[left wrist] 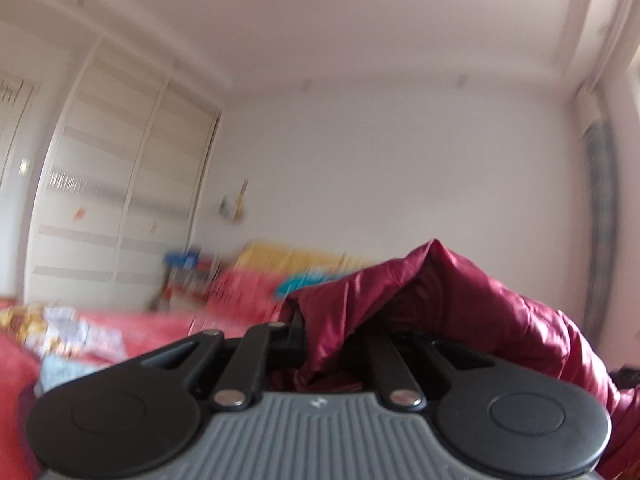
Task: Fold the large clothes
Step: 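Raise the jacket high with both tools to shake it out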
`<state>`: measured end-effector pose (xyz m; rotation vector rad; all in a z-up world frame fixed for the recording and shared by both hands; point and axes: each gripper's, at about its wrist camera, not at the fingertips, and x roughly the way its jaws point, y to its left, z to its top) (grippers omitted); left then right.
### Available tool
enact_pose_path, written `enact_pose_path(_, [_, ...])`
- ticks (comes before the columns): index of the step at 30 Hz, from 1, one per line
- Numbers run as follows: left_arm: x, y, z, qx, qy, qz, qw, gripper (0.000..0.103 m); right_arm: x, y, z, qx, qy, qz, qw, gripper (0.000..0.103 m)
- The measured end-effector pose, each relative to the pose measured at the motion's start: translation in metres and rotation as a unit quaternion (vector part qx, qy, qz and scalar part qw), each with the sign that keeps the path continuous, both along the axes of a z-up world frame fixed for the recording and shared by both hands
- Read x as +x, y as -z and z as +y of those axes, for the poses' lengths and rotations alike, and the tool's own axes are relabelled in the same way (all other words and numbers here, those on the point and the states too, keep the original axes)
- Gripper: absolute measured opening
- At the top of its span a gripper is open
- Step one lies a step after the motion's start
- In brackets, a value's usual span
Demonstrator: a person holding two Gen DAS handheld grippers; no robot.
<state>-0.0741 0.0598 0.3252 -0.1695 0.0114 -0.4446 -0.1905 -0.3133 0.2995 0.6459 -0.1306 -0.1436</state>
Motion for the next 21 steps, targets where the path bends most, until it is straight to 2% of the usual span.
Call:
enact_pose_path(6, [0.093,0.076,-0.033,0.083,-0.039,0.081,0.9925,0.004,0.088,0.067,-0.020,-0.010,0.030,0.107,0.994,0.015])
enact_pose_path(11, [0.146,0.133,-0.048,0.148,-0.058,0.148,0.9760,0.005,0.146,0.124,-0.021,-0.027,0.055,0.173,0.983,0.020])
enact_pose_path(12, [0.155,0.140,-0.049,0.159,-0.062,0.160,0.9722,0.006,0.154,0.135,-0.021,-0.026,0.058,0.185,0.981,0.028])
enact_pose_path(13, [0.162,0.148,-0.049,0.165,-0.064,0.172,0.9690,0.008,0.160,0.146,-0.020,-0.026,0.062,0.196,0.978,0.045])
enact_pose_path(14, [0.168,0.154,-0.047,0.167,-0.066,0.184,0.9663,0.009,0.165,0.156,-0.020,-0.025,0.066,0.203,0.977,0.056])
enact_pose_path(15, [0.172,0.157,-0.047,0.166,-0.066,0.195,0.9644,0.014,0.170,0.166,-0.021,-0.023,0.070,0.209,0.975,0.072])
enact_pose_path(16, [0.173,0.163,-0.044,0.162,-0.066,0.203,0.9633,0.022,0.172,0.175,-0.020,-0.019,0.072,0.214,0.974,0.081])
enact_pose_path(17, [0.173,0.167,-0.041,0.158,-0.067,0.211,0.9624,0.026,0.173,0.183,-0.021,-0.014,0.072,0.219,0.973,0.083])
enact_pose_path(19, [0.169,0.174,-0.033,0.154,-0.064,0.223,0.9606,0.036,0.172,0.198,-0.020,-0.008,0.069,0.226,0.972,0.098])
enact_pose_path(21, [0.161,0.180,-0.025,0.155,-0.059,0.227,0.9596,0.040,0.175,0.210,-0.020,0.000,0.061,0.228,0.972,0.100])
